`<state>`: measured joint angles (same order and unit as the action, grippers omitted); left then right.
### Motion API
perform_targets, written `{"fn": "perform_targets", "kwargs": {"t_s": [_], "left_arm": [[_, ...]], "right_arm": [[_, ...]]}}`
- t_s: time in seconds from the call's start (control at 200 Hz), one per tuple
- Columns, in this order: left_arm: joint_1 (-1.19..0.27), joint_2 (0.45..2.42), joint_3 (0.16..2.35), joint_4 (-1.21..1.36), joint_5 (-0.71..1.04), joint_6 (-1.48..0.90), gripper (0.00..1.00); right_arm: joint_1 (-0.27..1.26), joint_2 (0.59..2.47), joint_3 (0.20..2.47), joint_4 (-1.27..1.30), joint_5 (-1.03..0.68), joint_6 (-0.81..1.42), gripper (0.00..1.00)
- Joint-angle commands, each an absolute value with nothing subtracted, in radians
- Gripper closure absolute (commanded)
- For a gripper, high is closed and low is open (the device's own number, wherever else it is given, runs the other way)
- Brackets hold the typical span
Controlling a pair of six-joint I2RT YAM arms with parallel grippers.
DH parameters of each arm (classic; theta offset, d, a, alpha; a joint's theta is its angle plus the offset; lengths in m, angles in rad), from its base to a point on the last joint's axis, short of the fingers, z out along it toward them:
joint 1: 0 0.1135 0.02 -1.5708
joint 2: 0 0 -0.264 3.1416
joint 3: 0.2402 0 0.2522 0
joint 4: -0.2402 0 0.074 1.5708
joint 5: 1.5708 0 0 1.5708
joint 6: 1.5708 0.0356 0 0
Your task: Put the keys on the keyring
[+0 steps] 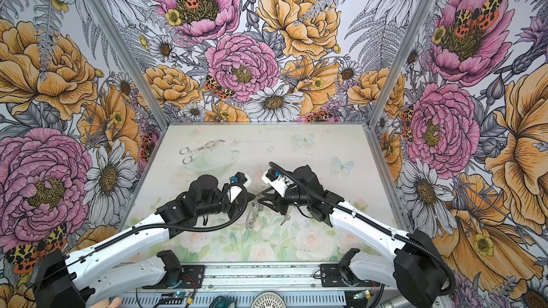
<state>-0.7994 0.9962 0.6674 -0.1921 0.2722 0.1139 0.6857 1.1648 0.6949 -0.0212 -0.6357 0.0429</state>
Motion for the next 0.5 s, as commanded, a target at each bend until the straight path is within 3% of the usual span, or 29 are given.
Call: {"fn": "perform_targets", "kwargs": {"t_s": [0.0, 0.21, 0.495], "left_arm": [[-0.802, 0.977, 0.648, -0.128, 0.34, 0.139, 1.0], [-0.786, 0.962, 0.632, -0.093, 0.386, 0.13, 1.0], [-0.776, 0.926, 0.608, -0.06, 0.446, 0.136, 1.0]], "right_arm": [[0.678, 1.172, 0.721, -0.022, -0.704, 0.018, 0.68], [0.677, 1.201, 0.727, -0.003, -0.761, 0.017, 0.82], [0.675, 1.188, 0.703, 0.029, -0.783, 0.017, 0.86]]}}
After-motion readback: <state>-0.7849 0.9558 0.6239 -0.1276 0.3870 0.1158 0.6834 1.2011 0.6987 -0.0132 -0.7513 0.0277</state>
